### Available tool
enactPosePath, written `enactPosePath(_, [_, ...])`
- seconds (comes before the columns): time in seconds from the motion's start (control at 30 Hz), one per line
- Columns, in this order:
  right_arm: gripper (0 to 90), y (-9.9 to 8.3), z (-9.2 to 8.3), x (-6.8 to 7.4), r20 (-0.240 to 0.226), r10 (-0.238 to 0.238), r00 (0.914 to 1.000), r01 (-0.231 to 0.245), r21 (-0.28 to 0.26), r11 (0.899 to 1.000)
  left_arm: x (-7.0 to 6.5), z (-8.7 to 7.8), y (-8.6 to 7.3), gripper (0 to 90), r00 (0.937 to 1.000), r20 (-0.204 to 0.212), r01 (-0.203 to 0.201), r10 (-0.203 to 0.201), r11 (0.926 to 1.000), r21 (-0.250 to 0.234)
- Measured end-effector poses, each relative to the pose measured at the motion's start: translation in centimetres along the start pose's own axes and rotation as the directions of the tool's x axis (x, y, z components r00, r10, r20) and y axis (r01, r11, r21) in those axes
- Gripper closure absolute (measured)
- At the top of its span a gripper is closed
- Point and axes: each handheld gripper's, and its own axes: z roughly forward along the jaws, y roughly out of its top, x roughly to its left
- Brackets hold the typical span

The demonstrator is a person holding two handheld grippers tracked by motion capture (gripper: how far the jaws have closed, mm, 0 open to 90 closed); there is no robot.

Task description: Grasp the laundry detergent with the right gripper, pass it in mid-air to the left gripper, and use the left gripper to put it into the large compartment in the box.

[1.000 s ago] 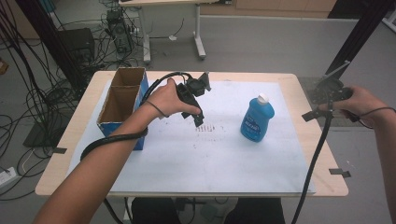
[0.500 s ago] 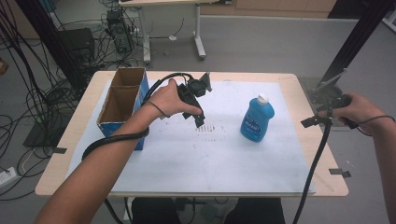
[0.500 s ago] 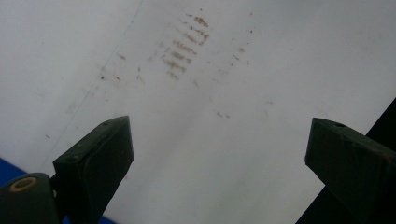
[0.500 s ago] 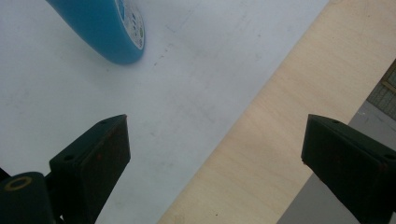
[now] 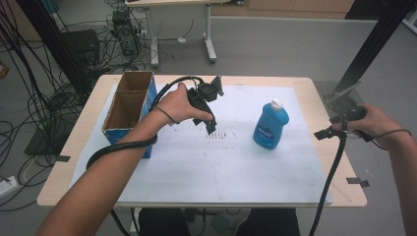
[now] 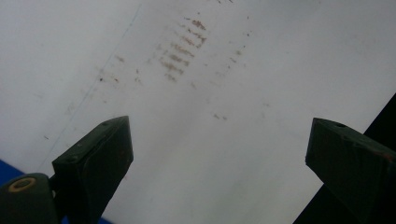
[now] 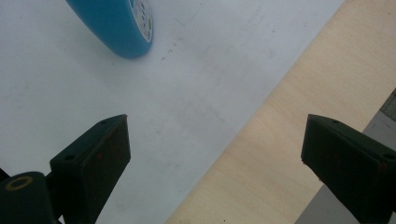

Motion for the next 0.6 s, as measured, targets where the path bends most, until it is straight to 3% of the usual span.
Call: enactPosePath(0.6, [8.0,-1.8,0.5,0.2,-0.004,-0.004,1.0000,0.004,-0.047,0.999,-0.1,0.3,0.3,8.1,1.0000,0.002,-0.001,0.001,1.0000,0.007])
